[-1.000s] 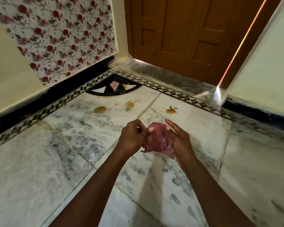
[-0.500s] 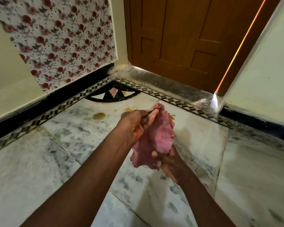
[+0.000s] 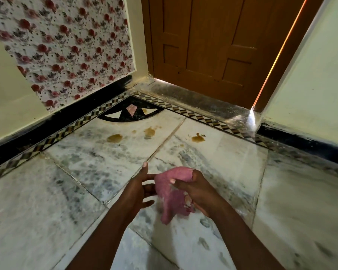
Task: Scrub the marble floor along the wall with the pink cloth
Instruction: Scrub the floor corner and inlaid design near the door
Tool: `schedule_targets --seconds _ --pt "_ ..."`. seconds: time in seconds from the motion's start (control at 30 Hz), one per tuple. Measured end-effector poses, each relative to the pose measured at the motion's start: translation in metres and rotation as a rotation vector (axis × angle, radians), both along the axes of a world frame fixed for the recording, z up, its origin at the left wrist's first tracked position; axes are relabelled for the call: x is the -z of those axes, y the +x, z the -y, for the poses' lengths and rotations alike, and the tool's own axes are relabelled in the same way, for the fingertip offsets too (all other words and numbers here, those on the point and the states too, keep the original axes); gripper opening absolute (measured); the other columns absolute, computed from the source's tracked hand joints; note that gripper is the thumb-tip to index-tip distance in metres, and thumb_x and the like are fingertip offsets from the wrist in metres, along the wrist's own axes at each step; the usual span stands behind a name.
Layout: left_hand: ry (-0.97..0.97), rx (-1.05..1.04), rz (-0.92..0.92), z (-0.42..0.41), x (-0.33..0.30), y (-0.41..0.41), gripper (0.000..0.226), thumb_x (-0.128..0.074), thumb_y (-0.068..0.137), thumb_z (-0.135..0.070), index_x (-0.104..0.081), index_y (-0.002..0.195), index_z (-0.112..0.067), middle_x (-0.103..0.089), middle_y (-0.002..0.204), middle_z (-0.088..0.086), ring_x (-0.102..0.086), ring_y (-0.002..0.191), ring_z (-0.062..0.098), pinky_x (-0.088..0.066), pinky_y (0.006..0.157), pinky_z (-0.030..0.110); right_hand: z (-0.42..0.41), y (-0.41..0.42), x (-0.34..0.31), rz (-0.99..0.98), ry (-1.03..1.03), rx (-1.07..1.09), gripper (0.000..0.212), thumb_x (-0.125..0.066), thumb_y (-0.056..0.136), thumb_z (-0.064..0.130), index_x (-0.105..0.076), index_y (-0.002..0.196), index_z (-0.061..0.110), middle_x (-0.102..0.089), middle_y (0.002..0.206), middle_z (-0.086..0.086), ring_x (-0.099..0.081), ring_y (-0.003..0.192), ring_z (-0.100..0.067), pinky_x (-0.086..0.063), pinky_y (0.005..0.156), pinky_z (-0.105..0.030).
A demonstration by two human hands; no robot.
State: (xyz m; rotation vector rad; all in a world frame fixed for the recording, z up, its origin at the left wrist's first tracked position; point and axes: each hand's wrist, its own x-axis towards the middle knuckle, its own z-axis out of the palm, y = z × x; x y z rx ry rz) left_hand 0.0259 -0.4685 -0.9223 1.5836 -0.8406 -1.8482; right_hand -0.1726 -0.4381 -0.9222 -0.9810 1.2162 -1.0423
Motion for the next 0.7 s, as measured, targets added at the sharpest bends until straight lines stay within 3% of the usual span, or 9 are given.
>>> schedule_targets --seconds 0.1,0.2,0.27,0.33,0.4,0.47,0.53,0.63,0.7 --pt "-0.210 -0.058 0.060 -0.008 -0.002 -0.006 0.030 -0.074 0.097 -0.043 -0.078 0.109 -0.016 -0.076 0.082 0.003 -0.071 0.084 0.020 -0.045 0.081 0.037 0.002 -0.002 0.001 -0.018 0.042 0.033 0.018 -0.077 0.097 0.009 -0.082 0.115 0.009 -0.083 0.107 -0.014 -0.080 0.104 -0.029 -0.064 0.089 -0.042" --pt "-0.348 -0.082 0.173 -0.014 -0.003 -0.010 0.022 -0.083 0.092 -0.021 -0.072 0.108 -0.011 -0.072 0.069 0.007 -0.069 0.059 0.008 -0.049 0.060 0.018 -0.001 0.000 -0.002 -0.017 0.053 0.046 0.015 -0.075 0.096 0.000 -0.085 0.104 0.008 -0.084 0.097 -0.016 -0.081 0.093 -0.028 -0.065 0.076 -0.034" --pt "-0.397 -0.088 0.208 -0.016 -0.001 -0.008 0.021 -0.085 0.090 -0.015 -0.071 0.105 -0.012 -0.067 0.061 0.005 -0.065 0.053 0.006 -0.045 0.052 0.013 -0.004 0.002 -0.002 -0.003 0.092 0.095 0.015 -0.077 0.092 -0.006 -0.085 0.095 0.006 -0.083 0.083 -0.013 -0.081 0.078 -0.025 -0.062 0.062 -0.028" --pt "-0.457 -0.086 0.235 -0.016 0.004 -0.006 0.017 -0.087 0.088 -0.014 -0.074 0.099 -0.014 -0.067 0.057 0.003 -0.063 0.055 0.009 -0.047 0.056 0.017 -0.006 0.004 0.002 -0.028 0.147 0.201 0.009 -0.085 0.084 -0.004 -0.084 0.092 -0.001 -0.079 0.073 -0.015 -0.077 0.067 -0.029 -0.058 0.053 -0.027" --pt "-0.525 -0.073 0.258 -0.016 0.010 -0.004 0.010 -0.086 0.088 -0.010 -0.078 0.091 -0.016 -0.070 0.058 0.004 -0.063 0.056 0.011 -0.049 0.059 0.022 -0.006 0.005 0.010 -0.151 0.189 0.364 0.031 -0.098 0.071 0.005 -0.079 0.096 0.001 -0.079 0.078 -0.017 -0.076 0.071 -0.034 -0.064 0.062 -0.039" --pt "-0.573 -0.061 0.274 -0.017 0.012 -0.003 0.014 -0.086 0.086 -0.006 -0.083 0.086 -0.019 -0.076 0.067 0.007 -0.071 0.063 0.015 -0.056 0.066 0.027 -0.009 0.008 0.011 -0.196 0.202 0.483 0.059 -0.102 0.064 0.007 -0.062 0.107 0.012 -0.074 0.089 -0.013 -0.072 0.075 -0.027 -0.059 0.061 -0.035" --pt "-0.605 -0.063 0.331 -0.018 0.014 -0.002 0.020 -0.089 0.084 -0.006 -0.084 0.084 -0.026 -0.081 0.077 0.003 -0.077 0.074 0.020 -0.062 0.072 0.032 -0.010 0.009 0.011 -0.160 0.158 0.453 0.068 -0.100 0.066 0.002 -0.058 0.116 0.022 -0.068 0.100 -0.011 -0.069 0.082 -0.024 -0.054 0.056 -0.028" --pt "-0.618 -0.078 0.383 -0.017 0.014 -0.001 0.025 -0.091 0.082 -0.008 -0.084 0.086 -0.032 -0.081 0.080 -0.009 -0.076 0.072 0.025 -0.063 0.074 0.034 -0.007 0.005 0.008 -0.180 0.067 0.311 0.051 -0.096 0.067 -0.004 -0.074 0.106 0.019 -0.074 0.103 -0.008 -0.075 0.092 -0.030 -0.058 0.054 -0.026" --pt "-0.644 -0.070 0.394 -0.011 0.014 -0.001 0.027 -0.090 0.082 -0.007 -0.083 0.087 -0.033 -0.081 0.079 -0.010 -0.070 0.062 0.017 -0.060 0.069 0.028 0.000 0.001 0.008 -0.398 -0.002 0.243 0.034 -0.095 0.068 0.001 -0.079 0.089 0.023 -0.079 0.089 0.001 -0.077 0.084 -0.021 -0.060 0.063 -0.027"
